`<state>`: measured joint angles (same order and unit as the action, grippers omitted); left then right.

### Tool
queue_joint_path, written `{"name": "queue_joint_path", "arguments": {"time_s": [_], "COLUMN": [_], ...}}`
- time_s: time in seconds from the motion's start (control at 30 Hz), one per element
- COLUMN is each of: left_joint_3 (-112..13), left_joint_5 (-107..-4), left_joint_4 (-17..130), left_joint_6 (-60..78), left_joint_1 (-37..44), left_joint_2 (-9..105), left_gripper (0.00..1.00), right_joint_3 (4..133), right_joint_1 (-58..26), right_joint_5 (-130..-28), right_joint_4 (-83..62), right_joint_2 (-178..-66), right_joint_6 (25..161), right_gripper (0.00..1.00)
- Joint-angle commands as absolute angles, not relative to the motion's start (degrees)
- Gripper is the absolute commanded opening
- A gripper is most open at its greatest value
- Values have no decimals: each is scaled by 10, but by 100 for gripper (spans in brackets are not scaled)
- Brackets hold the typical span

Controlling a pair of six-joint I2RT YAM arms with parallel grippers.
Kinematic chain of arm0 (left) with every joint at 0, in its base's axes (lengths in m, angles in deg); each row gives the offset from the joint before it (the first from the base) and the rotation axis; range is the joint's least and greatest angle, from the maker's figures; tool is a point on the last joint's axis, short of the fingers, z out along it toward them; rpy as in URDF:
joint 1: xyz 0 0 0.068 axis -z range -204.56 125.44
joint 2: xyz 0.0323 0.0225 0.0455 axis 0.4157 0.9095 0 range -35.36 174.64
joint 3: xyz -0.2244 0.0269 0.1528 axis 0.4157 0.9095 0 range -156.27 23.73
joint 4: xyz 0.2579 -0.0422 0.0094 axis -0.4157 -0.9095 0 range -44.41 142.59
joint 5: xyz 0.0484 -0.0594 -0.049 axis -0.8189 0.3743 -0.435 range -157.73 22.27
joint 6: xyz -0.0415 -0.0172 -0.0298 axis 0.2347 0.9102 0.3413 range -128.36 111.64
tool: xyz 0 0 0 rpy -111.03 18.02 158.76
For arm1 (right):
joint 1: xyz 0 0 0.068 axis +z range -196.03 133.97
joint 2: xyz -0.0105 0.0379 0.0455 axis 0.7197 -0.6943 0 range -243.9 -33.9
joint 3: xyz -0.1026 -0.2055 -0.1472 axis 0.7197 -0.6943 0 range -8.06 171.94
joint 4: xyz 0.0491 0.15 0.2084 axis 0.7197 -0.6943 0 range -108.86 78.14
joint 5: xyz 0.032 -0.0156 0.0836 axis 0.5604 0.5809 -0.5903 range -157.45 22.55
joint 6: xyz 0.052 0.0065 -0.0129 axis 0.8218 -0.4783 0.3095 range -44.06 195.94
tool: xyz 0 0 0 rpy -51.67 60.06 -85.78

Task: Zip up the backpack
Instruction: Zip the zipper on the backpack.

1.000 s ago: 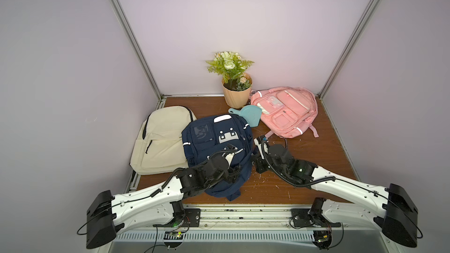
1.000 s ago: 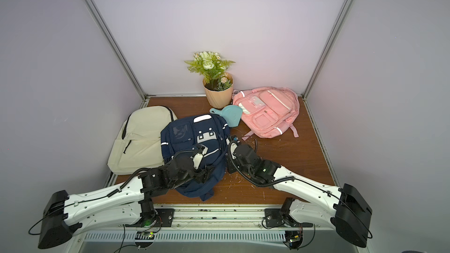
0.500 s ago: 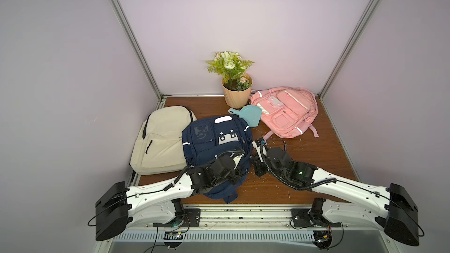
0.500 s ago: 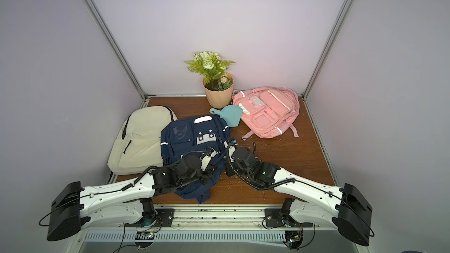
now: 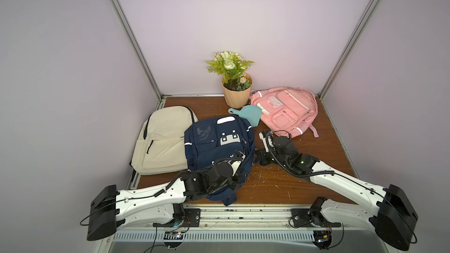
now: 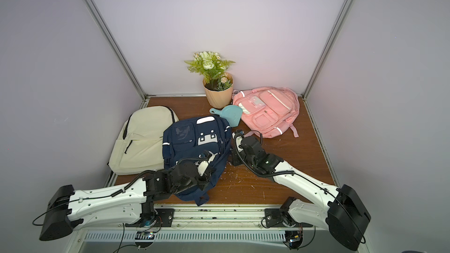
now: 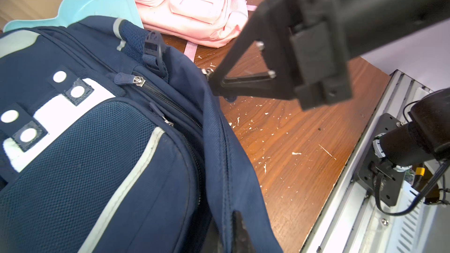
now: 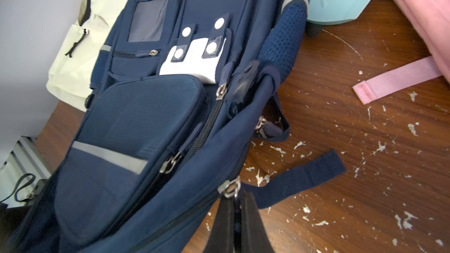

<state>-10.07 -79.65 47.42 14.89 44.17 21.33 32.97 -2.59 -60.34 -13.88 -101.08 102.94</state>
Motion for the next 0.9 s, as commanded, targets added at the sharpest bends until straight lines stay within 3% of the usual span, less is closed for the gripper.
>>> {"name": "queue_joint_path", "arguments": {"time_s": [0.0,0.27,0.57,0.67,0.87], "left_joint_3": [-110,-136,-154,-172,-287], "left_joint_5": [-807,-800,-840,-898,-964], "left_joint_4": [437,424,437,434,408], "left_joint_6": [136,122,131,160,193], "left_joint_1": [468,491,491,491,451], "left_joint_2": [183,137,127,140,203], "left_gripper": [0,0,0,0,0], "right_joint_3": [365,396,387,387,359], "right_joint_1": [-81,-130,-121,-116,-92], "right_joint_5": [-499,-525,-562,-582,-581], "right_joint_4": [-98,-68,-58,-66,-72], "right_joint_2": [-1027,-1076,-1039,-1019,-925], "right_joint_6": [1020,1018,1011,1001,995], "right_gripper": [0,0,2,13,54]}}
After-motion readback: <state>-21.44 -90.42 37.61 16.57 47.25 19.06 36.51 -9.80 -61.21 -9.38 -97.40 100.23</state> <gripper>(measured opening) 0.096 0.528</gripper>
